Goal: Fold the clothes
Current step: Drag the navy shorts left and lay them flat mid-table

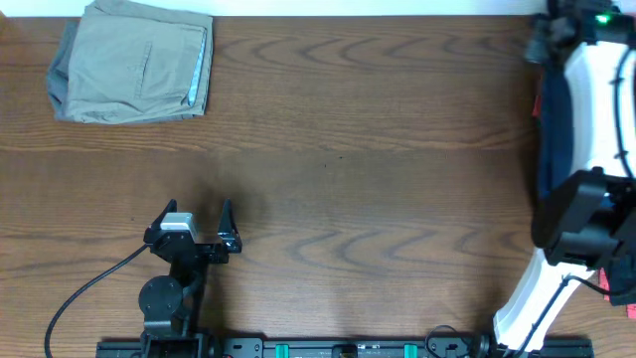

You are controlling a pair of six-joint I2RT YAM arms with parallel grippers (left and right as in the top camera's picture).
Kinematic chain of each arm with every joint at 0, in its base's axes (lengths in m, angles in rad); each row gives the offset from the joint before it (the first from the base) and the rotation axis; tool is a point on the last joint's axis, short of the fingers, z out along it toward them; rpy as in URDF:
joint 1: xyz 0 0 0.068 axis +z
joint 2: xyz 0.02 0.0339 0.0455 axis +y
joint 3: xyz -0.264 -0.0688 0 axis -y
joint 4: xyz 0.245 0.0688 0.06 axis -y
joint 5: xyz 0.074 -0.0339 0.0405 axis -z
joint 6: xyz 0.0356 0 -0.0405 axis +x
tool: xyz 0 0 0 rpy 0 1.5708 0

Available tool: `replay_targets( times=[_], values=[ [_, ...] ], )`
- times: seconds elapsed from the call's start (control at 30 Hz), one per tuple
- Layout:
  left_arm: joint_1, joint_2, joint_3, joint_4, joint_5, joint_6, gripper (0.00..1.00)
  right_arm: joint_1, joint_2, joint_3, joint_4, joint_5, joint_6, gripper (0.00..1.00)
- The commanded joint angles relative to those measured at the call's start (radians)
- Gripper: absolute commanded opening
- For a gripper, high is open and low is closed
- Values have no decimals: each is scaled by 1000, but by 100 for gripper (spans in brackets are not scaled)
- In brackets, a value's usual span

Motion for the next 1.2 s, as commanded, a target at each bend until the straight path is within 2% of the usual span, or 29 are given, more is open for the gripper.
replay_targets(
  times=[0.0,0.17,0.5,0.73,0.93,0.97,1.0,1.07,1.1,1.17],
  values=[
    [4,-2,-17,-33,18,14,98,135,-40,-2,3,-161,19,1],
    [4,-2,-17,-33,18,14,98,342,-35,-2,4,-160,-80,1],
    [4,-2,-17,-33,18,14,98,710,19,-2,-26,-243,-129,1],
    [4,-2,-17,-33,18,14,98,810,25,-3,-111,-249,-76,1],
    [4,-2,-17,-33,18,14,98,849,25,-3,-229,-377,-69,1],
    [4,-2,-17,-33,18,14,98,851,25,-3,-250,-376,-69,5],
    [4,-2,-17,-33,18,14,98,851,25,-3,-270,-376,-69,16],
    [4,-2,-17,-33,18,14,98,851,25,-3,-296,-377,-69,46],
    [4,-2,-17,-33,18,14,98,851,25,-3,-307,-377,-69,55],
    [4,-2,-17,-33,18,14,98,849,23,-1,-337,-369,-69,62]
  ],
)
